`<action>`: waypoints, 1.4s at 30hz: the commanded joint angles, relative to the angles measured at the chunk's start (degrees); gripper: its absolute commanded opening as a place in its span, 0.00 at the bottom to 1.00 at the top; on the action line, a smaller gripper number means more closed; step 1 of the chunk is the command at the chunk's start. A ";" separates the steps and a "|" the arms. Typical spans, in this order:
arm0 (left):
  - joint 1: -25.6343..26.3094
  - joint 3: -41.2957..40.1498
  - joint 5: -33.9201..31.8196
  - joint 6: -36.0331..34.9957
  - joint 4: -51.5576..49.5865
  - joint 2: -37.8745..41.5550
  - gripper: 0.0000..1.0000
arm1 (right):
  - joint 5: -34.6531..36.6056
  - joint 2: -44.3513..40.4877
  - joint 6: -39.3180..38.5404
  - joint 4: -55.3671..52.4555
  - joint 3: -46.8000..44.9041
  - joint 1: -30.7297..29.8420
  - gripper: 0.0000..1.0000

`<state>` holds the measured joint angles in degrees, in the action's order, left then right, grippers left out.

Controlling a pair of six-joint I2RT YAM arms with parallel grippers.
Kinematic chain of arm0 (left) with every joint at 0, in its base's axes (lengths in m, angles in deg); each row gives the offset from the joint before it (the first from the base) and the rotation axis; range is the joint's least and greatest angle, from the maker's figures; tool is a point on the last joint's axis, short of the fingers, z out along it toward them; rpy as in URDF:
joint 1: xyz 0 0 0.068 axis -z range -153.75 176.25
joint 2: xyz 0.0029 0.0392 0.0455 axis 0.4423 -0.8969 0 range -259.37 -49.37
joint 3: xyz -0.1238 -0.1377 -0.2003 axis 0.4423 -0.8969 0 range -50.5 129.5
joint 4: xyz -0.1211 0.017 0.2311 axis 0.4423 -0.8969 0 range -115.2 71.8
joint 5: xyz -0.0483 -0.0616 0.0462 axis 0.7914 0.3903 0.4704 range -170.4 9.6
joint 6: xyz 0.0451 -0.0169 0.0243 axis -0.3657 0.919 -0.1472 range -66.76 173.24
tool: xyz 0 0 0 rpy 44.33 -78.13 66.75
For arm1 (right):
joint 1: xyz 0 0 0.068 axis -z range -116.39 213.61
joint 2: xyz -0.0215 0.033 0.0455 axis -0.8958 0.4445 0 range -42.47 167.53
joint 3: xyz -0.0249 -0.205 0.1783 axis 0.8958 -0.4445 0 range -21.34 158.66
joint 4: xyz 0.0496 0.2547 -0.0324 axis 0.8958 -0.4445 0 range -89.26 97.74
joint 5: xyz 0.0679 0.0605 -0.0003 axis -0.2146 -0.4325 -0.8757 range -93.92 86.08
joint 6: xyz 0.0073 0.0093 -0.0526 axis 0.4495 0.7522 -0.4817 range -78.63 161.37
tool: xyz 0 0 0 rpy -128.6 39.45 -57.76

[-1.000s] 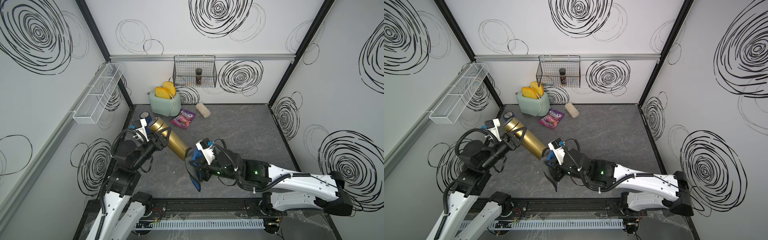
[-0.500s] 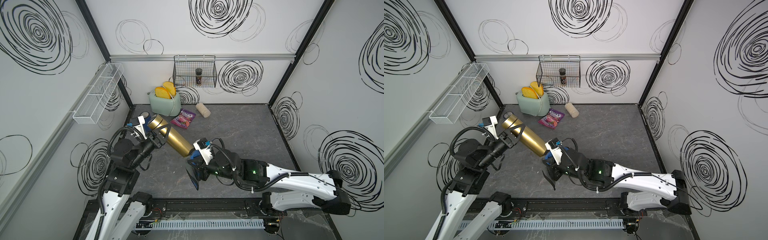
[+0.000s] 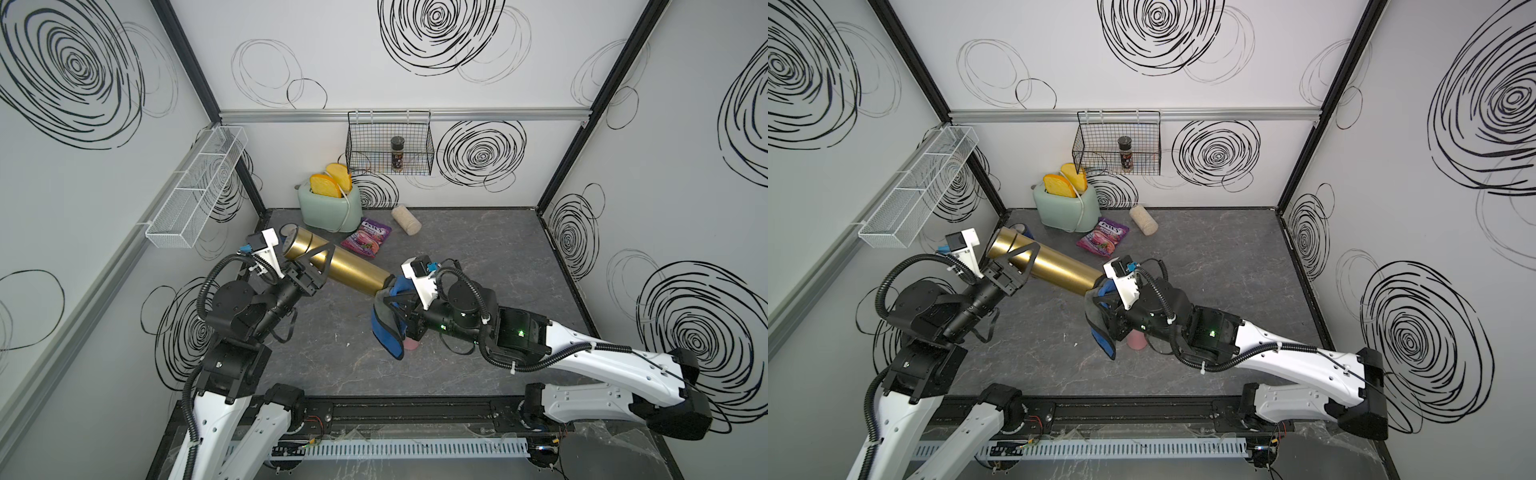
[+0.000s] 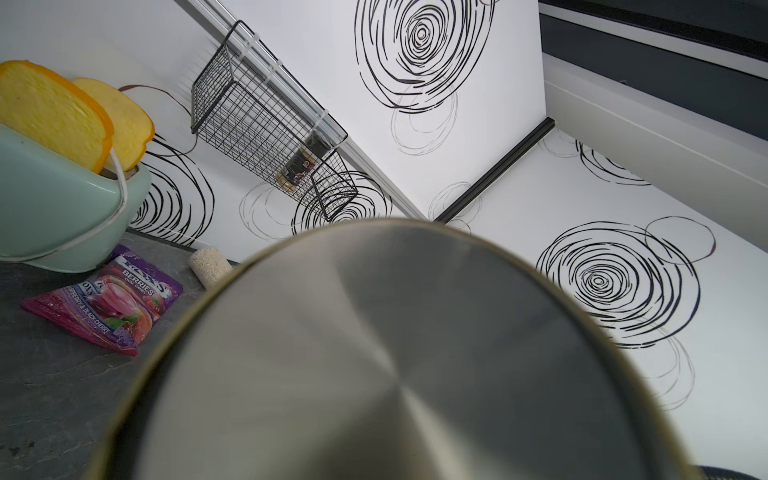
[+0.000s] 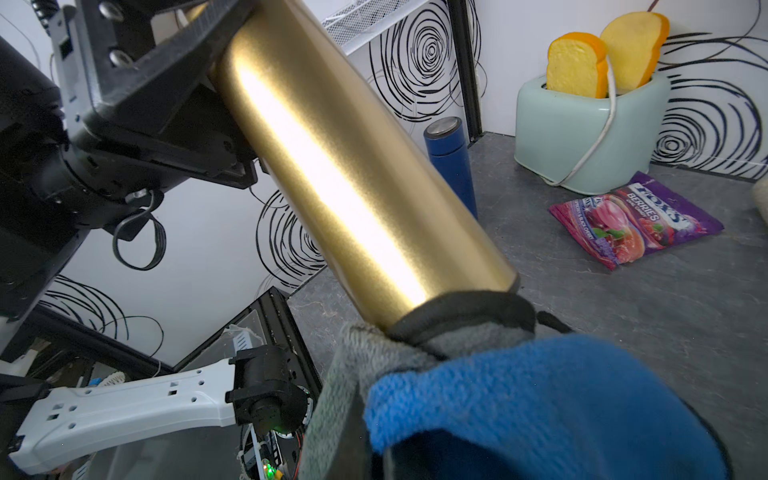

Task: Wipe the surface of the thermos
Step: Wipe the dirt from the surface of the thermos.

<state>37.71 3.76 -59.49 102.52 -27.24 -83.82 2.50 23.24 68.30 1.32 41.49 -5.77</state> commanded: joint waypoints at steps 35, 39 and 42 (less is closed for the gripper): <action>1.43 7.80 0.19 -1.82 1.22 0.80 0.00 | -5.93 -3.43 2.59 14.79 -7.29 -2.16 0.00; 1.45 7.44 0.52 -1.46 1.54 0.71 0.00 | -5.38 -4.05 1.52 14.90 -5.80 -2.09 0.00; 1.46 7.61 0.63 -1.46 1.56 0.57 0.00 | -3.54 -5.08 -0.28 13.48 -4.50 -1.69 0.00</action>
<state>38.89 9.93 -59.04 100.62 -31.78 -83.21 -2.70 19.94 69.38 12.54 34.50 -7.68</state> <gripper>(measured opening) 0.681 0.054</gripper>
